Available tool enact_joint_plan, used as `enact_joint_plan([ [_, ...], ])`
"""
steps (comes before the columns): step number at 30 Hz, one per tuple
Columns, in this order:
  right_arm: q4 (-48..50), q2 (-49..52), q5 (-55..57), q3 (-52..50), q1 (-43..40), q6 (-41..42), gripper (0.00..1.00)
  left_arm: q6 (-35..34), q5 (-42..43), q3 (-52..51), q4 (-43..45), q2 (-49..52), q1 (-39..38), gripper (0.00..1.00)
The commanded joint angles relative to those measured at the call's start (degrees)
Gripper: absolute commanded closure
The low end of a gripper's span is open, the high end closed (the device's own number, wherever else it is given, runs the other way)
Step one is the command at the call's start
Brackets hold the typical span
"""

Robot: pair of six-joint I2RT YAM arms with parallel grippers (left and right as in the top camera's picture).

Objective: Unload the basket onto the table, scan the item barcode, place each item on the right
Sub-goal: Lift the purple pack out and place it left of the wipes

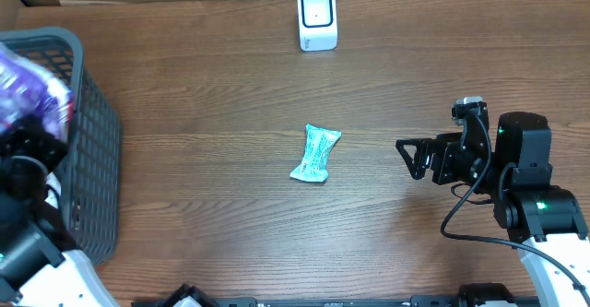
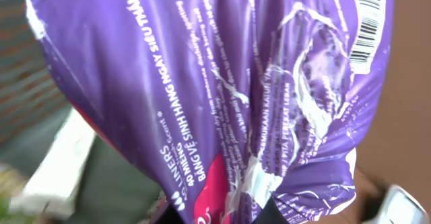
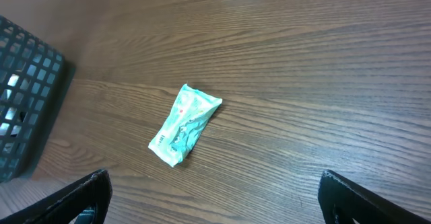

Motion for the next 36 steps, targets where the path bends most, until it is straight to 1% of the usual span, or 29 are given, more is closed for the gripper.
enact_joint_plan([
  [1, 0.02, -0.20, 0.35, 1.97, 0.42, -0.42, 0.02, 9.20, 11.58, 1.29, 1.29, -2.29, -4.74, 0.96],
  [3, 0.00, -0.20, 0.35, 1.97, 0.42, -0.42, 0.01, 11.47, 13.64, 1.29, 0.76, -2.67, -8.46, 0.96],
  [5, 0.00, -0.20, 0.35, 1.97, 0.42, -0.42, 0.02, 13.75, 13.86, 1.27, -1.57, -2.45, -12.98, 0.96],
  [8, -0.07, -0.20, 0.35, 1.92, 0.42, -0.39, 0.02, 15.54, 11.93, 0.68, -7.19, 0.00, -19.93, 0.96],
  [11, -0.22, -0.20, 0.35, 1.92, 0.42, -0.39, 0.02, 16.55, 9.62, -1.49, -10.19, 4.04, -26.60, 0.96],
  [15, -0.22, -0.20, 0.35, 1.92, 0.42, -0.39, 0.02, 16.50, 5.31, -5.64, -8.85, 13.57, -36.79, 0.96],
  [20, -0.72, -0.20, 0.35, 1.92, 0.42, -0.39, 0.02, 15.19, 3.65, -5.90, -4.00, 28.17, -45.99, 0.96],
  [23, -1.27, -0.20, 0.35, 1.92, 0.42, -0.39, 0.02, 12.50, 2.99, -5.88, -0.61, 36.57, -49.31, 0.96],
  [26, -1.29, -0.20, 0.35, 1.92, 0.42, -0.39, 0.02, 10.38, 2.89, -5.86, 0.17, 43.32, -51.04, 0.96],
  [30, -1.29, -0.20, 0.33, 1.92, 0.42, -0.13, 0.02, 9.33, 2.93, -5.88, -1.46, 48.54, -51.49, 0.96],
  [33, -1.29, -0.20, 0.33, 1.92, 0.42, 0.02, 0.02, 9.73, 2.45, -5.88, -2.99, 49.31, -51.54, 0.95],
  [34, -1.31, -0.20, 0.31, 1.92, 0.42, 0.04, 0.02, 9.92, 1.84, -5.86, -3.23, 49.24, -51.54, 0.87],
  [35, -1.31, -0.20, 0.31, 1.92, 0.42, 0.24, 0.02, 9.99, 1.66, -5.81, -3.48, 49.11, -51.54, 0.70],
  [36, -1.31, -0.20, 0.28, 1.92, 0.42, 0.22, 0.02, 10.01, 1.68, -5.68, -3.67, 49.07, -51.54, 0.58],
])
